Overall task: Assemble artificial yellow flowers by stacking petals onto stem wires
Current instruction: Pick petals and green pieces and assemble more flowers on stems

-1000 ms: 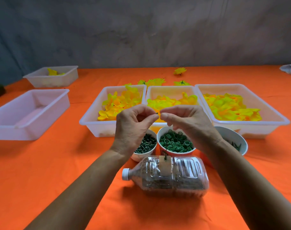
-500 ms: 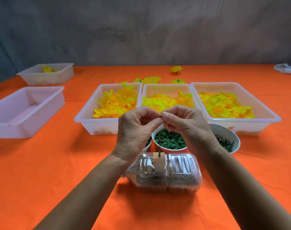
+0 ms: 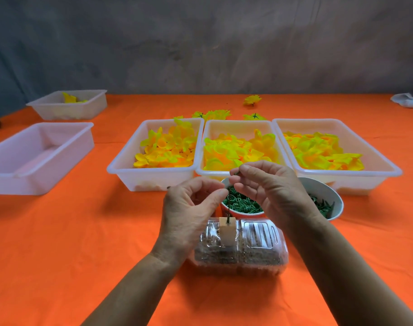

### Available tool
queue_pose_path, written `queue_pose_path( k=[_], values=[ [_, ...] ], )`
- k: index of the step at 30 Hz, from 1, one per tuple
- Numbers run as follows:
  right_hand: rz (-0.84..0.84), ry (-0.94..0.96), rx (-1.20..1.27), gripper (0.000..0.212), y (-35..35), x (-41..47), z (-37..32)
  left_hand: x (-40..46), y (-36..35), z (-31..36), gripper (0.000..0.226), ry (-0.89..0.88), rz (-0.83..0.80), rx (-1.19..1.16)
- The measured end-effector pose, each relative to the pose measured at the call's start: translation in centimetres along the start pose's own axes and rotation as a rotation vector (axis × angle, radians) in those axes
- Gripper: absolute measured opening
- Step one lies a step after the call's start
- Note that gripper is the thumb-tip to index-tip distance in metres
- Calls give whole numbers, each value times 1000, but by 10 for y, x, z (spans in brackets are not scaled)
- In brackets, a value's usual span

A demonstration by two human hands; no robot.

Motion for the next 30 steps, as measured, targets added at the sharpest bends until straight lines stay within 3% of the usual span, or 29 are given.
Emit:
queue_pose_path(
  k=[6, 9, 13, 20, 26, 30],
  values=[
    [16, -3, -62, 17, 8, -3, -1, -7, -5, -3, 3, 11, -30, -25],
    [14, 1, -66, 23, 9, -6, -3, -12, -6, 0, 14, -32, -61, -46],
    [-31, -5, -84, 24, 7, -10, -6, -12, -7, 1, 3, -82, -5, -43],
    [-114, -12, -134, 26, -5, -13, -8, -11, -9, 7, 6, -106, -5, -94],
    [-146, -15, -129, 26, -12, -16, -7, -12, -11, 9, 17, -32, 5, -149],
    [-134, -22, -140, 27, -10, -17, -5, -12, -12, 6, 8, 3, 8, -176]
  ],
)
Point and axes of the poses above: each hand's wrist, its own x-axis towards the middle knuckle, its own y-axis out of the back of the hand, z = x × y, the point moved 4 cm from there along x, towards the middle knuckle, and after that the axes turned 12 degrees about y, right-handed, at the moved point
